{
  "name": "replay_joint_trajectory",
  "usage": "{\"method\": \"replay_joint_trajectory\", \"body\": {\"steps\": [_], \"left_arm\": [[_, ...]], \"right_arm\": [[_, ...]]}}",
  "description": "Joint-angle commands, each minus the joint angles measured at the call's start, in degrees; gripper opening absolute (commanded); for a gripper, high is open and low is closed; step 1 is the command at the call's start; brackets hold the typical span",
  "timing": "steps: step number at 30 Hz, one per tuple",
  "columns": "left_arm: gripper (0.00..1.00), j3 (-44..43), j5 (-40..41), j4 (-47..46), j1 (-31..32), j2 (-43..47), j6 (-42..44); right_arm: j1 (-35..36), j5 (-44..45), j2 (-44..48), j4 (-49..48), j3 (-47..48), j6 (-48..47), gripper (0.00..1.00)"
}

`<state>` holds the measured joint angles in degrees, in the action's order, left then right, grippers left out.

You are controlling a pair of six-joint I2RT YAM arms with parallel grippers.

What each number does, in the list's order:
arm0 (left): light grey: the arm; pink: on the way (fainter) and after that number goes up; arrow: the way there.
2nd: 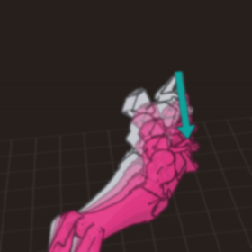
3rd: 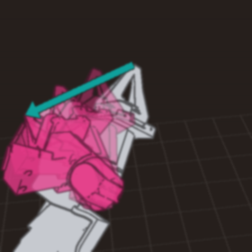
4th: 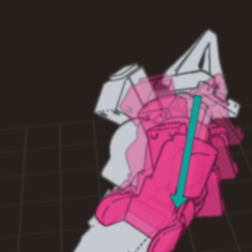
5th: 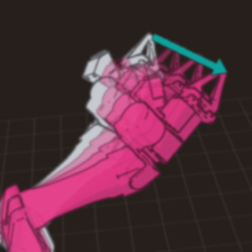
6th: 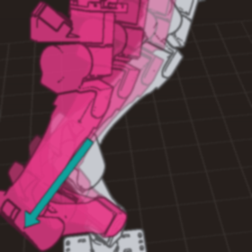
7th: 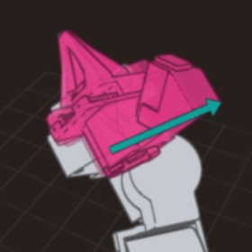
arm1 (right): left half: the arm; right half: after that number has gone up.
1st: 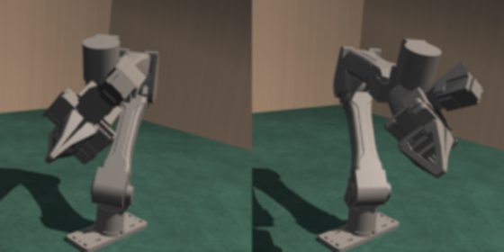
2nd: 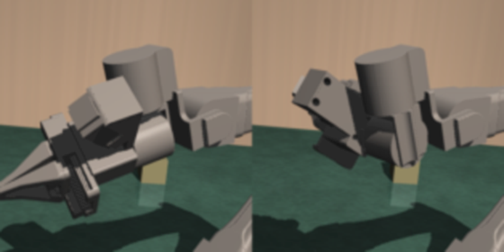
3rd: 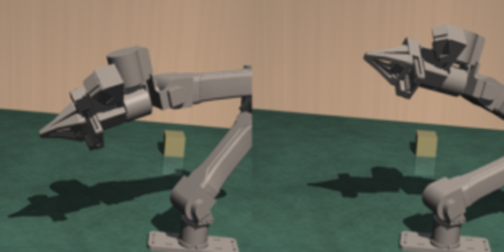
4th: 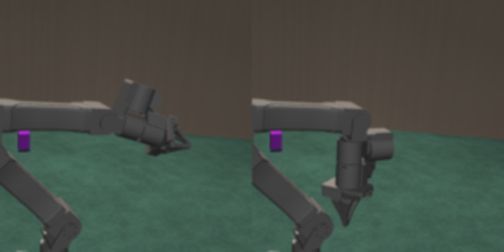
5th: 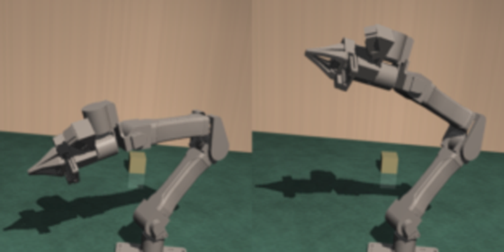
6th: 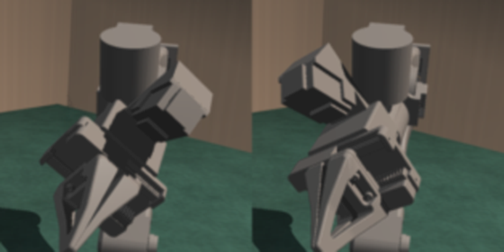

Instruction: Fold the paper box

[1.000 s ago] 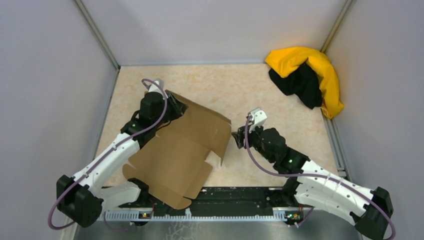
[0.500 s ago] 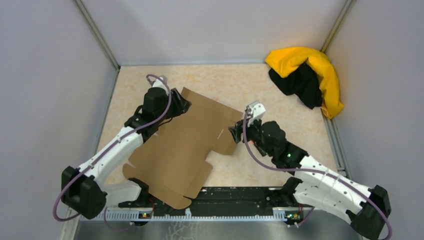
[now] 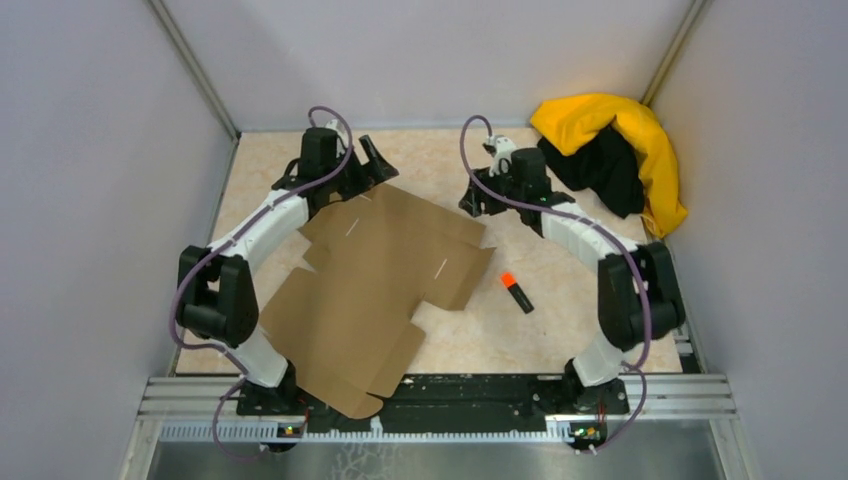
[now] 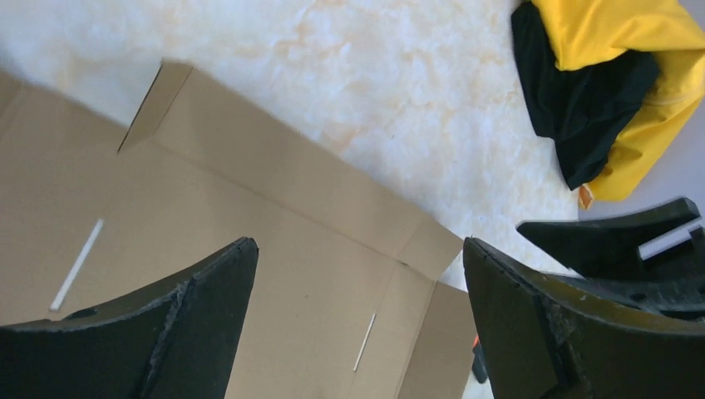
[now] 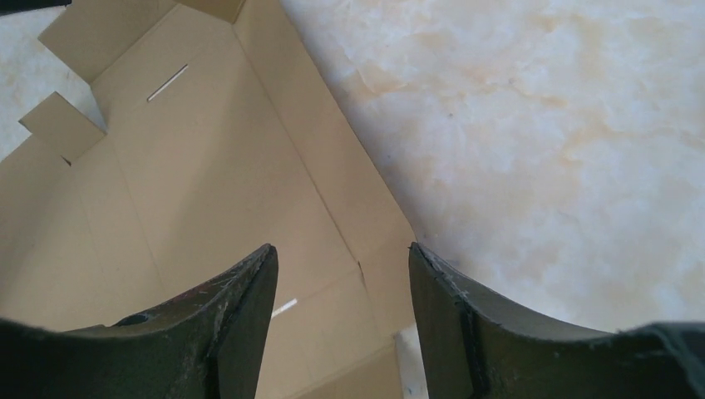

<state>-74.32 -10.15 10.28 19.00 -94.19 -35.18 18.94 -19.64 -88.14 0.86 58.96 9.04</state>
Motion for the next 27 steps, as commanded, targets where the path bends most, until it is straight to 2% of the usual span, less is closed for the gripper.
{"method": "replay_joint_trajectory", "body": {"steps": [1, 3, 9, 12, 15, 19, 20, 21, 22, 23, 25, 27], "left_arm": [[0.99, 6.5, -9.85, -10.48, -2.19, -0.06, -9.48], [0.99, 10.05, -11.82, -16.65, -2.64, 0.05, -15.83], [0.98, 12.49, -15.95, -20.53, -2.53, -3.54, -23.68], [0.98, 16.01, -17.39, -27.75, -1.84, -3.38, -25.96], [0.99, 15.22, -16.59, -26.95, -1.54, -3.57, -23.72], [0.99, 6.33, -10.1, -12.82, 0.38, -4.35, -9.28], [0.99, 2.23, -6.18, -8.81, 1.47, -4.71, -2.85], [0.99, -2.48, -0.43, 0.26, 2.76, -5.6, 3.45], [0.99, -8.01, 5.47, 6.59, 4.48, -7.05, 13.33], [0.99, -12.78, 10.41, 11.89, 5.75, -9.09, 19.0], [0.99, -20.55, 13.99, 20.09, 6.04, -13.48, 25.59], [0.99, -23.87, 16.13, 23.08, 6.17, -15.03, 29.4]], "right_arm": [[-0.39, -11.39, -10.54, 1.77, 12.14, -6.45, 0.58], [-0.38, -15.01, -14.34, 2.58, 15.4, -8.45, 0.57], [-0.39, -14.79, -22.58, 4.52, 21.84, -13.56, 0.57], [-0.35, -15.07, -26.35, 5.36, 24.41, -15.22, 0.58], [-0.39, -16.17, -29.85, 7.05, 27.04, -16.71, 0.58], [-0.44, -16.28, -32.07, 7.66, 28.53, -17.12, 0.58], [-0.47, -16.23, -32.03, 7.58, 28.45, -17.12, 0.58], [-0.52, -16.61, -31.94, 7.71, 28.41, -17.31, 0.58], [-0.61, -16.87, -31.92, 7.98, 28.59, -17.56, 0.58], [-0.75, -17.8, -32.2, 8.58, 29.01, -17.87, 0.58], [-1.02, -19.31, -33.38, 10.06, 30.68, -18.25, 0.58], [-1.08, -20.54, -34.79, 11.64, 32.38, -18.55, 0.58]]}}
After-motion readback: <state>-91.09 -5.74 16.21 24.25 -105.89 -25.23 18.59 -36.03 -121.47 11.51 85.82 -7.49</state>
